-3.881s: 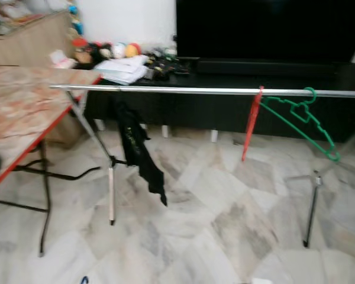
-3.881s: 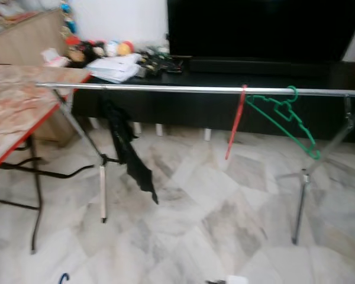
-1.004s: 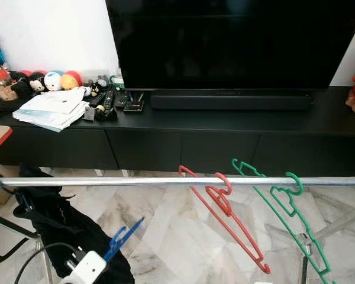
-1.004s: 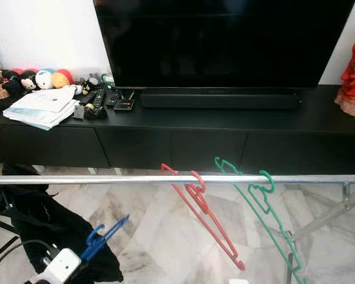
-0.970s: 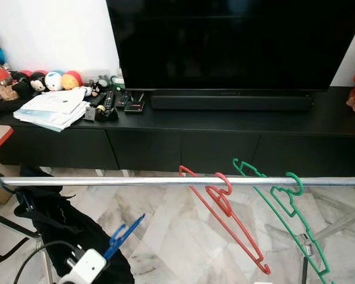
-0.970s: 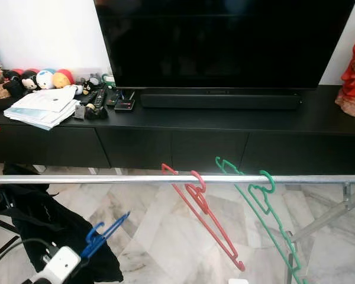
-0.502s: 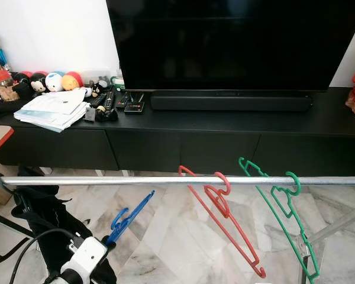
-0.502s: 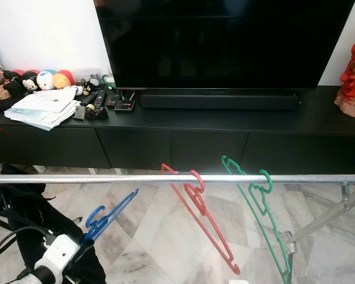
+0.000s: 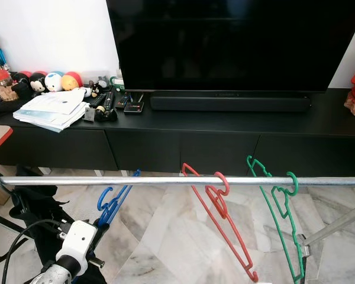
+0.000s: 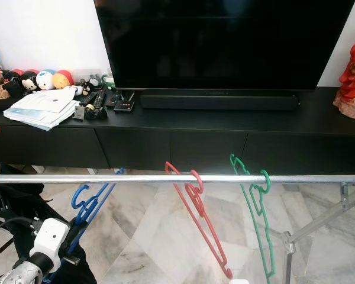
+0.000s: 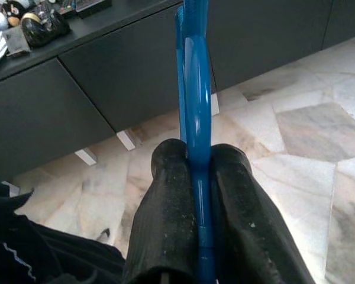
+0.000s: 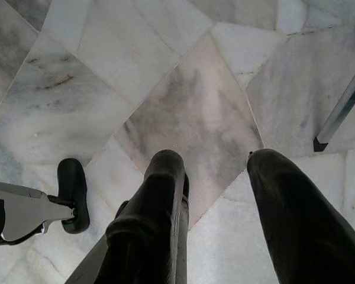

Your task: Hang hanger

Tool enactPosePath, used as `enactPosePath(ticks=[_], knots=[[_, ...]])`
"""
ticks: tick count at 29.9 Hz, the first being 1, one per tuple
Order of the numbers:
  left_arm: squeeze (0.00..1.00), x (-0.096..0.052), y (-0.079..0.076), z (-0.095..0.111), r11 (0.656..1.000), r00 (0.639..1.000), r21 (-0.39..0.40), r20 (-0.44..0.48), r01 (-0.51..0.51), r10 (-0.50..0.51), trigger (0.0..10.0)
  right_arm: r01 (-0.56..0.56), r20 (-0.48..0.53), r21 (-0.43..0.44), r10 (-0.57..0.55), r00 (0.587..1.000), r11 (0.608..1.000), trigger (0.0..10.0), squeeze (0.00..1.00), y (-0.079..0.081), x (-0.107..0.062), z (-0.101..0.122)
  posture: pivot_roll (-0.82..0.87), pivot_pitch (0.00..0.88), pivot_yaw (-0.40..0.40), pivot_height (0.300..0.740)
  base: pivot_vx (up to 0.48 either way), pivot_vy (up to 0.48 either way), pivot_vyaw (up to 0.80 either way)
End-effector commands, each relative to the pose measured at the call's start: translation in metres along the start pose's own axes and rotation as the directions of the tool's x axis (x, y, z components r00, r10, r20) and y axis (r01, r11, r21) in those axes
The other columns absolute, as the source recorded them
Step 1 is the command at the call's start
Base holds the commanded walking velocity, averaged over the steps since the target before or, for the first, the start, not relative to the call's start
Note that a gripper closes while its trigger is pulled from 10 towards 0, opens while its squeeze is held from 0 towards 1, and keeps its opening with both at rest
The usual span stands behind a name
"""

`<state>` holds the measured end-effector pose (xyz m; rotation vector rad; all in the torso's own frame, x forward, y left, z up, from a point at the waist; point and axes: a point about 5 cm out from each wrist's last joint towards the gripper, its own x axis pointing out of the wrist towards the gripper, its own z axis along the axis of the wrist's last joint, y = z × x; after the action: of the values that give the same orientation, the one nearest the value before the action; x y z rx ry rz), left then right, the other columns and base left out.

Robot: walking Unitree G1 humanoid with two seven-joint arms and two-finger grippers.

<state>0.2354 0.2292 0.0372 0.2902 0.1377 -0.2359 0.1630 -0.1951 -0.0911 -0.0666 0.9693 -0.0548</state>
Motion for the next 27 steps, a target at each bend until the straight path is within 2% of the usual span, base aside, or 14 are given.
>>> enactPosePath(ticks=[1,13,20,27], knots=[[0.00,-0.001,0.006,0.005,1.000,1.000,-0.017,0.015,-0.026,0.026,10.0,-0.006,-0.016,-0.005,0.006,1.000,1.000,10.0,0.00,0.002,0.000,-0.003,-0.01,0.063,0.060,0.740,0.000,0.000,0.00],[0.00,0.008,0.013,0.028,0.998,0.994,-0.031,0.098,-0.047,0.050,10.0,-0.005,-0.015,-0.006,0.004,1.000,1.000,10.0,0.00,0.001,0.000,-0.003,-0.01,0.068,0.058,0.740,0.000,0.000,0.00],[0.00,0.011,0.015,0.031,0.997,0.993,-0.044,0.095,-0.064,0.068,10.0,-0.005,-0.016,-0.004,0.005,1.000,1.000,10.0,0.00,0.001,0.000,-0.003,-0.01,0.071,0.057,0.740,0.000,0.000,0.00],[0.00,0.020,0.014,0.029,0.993,0.995,-0.082,0.031,-0.090,0.093,10.0,-0.005,-0.016,-0.005,0.005,1.000,1.000,10.0,0.00,0.001,0.000,-0.003,-0.01,0.072,0.057,0.740,0.000,0.000,0.00]])
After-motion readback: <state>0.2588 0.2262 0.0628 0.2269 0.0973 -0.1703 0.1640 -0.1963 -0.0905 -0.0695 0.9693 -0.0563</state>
